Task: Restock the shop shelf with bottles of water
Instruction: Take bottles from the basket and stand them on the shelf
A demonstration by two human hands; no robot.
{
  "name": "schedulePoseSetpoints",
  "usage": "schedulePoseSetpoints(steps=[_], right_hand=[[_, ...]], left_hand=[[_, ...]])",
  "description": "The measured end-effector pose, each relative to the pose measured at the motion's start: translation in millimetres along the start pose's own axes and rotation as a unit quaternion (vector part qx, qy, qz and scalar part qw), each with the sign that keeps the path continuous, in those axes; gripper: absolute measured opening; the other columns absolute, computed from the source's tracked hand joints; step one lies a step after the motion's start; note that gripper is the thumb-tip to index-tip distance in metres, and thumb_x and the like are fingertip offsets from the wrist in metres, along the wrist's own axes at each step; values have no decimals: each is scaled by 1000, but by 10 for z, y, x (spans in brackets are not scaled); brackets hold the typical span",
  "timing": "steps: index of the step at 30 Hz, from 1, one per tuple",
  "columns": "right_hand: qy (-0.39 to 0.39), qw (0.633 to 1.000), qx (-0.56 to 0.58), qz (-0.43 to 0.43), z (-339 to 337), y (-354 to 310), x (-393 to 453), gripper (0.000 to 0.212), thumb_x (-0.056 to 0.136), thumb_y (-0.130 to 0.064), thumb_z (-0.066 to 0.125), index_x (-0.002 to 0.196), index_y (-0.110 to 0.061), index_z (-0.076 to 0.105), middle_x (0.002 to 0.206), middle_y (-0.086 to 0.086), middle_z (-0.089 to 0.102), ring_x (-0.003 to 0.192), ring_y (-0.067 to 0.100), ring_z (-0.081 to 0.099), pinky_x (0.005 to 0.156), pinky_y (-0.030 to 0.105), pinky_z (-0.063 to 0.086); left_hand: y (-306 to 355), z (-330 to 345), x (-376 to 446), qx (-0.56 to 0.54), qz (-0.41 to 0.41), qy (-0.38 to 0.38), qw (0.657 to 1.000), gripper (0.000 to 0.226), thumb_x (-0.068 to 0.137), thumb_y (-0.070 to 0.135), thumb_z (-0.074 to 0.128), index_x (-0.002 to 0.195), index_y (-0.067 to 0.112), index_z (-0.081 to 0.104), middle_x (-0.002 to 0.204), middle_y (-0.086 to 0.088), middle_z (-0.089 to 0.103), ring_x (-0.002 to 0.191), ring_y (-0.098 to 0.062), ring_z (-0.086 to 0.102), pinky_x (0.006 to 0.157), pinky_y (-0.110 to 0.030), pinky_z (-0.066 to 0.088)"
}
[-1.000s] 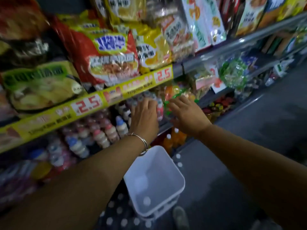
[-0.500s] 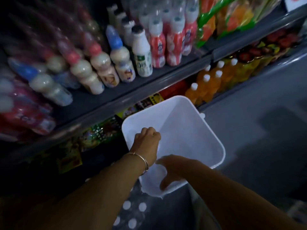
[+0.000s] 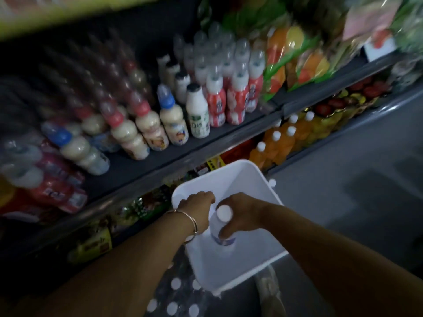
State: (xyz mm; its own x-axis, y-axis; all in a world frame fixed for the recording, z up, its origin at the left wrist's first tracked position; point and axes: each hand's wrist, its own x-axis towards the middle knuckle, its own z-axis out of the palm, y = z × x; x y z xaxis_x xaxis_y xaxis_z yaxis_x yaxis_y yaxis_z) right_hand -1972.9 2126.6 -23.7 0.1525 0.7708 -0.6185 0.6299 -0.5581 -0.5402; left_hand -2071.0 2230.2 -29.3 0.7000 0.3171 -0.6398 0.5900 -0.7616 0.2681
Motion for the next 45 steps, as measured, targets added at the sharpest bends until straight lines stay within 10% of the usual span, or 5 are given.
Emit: schedulePoseSetpoints(steps=[6,14,21,36,45], right_hand=[[63,997,0,-43,-1326,-708,-897,41,77,-28,74,115,-18,61,110,0,61,97,15,55,84,26,45],[205,974,50,-86,-2968,-1756,-2314,20,75,-23,76,84,-9,66,83,11,63,75,27,62,62,35,50],[302,932,83,-183,-3988,-2550,-3453,32,58,-34,64,78,-9,63,54,4,49,46,16,43,42,18,32],[402,838,158,-332,-5758,-3319,-4360,70,63,-73,64,98,-12,67,84,10,65,78,21,55,79,35,45],[396,822,170,-371,-6507,-3393,-4074,44,74,-30,76,106,-1,67,102,18,71,98,36,66,90,45,53]], left_hand=[[457,-1268,-700,-39,55,32,997,53,81,-2,60,130,11,44,125,-8,54,114,-26,52,82,-27,45],[1142,-2857,-1816,-157,195,100,963,89,62,33,85,137,28,35,129,12,50,124,-13,47,105,-34,42],[1678,-4074,-2720,-276,309,172,894,64,63,2,81,116,24,53,116,8,62,97,2,61,86,-19,50],[2495,-6045,-3815,-247,329,404,817,60,46,52,81,95,20,69,89,3,73,89,-16,69,88,-37,51],[2569,-6843,-3473,-299,316,455,777,43,58,32,86,92,16,65,98,-7,73,97,-24,68,95,-45,50]])
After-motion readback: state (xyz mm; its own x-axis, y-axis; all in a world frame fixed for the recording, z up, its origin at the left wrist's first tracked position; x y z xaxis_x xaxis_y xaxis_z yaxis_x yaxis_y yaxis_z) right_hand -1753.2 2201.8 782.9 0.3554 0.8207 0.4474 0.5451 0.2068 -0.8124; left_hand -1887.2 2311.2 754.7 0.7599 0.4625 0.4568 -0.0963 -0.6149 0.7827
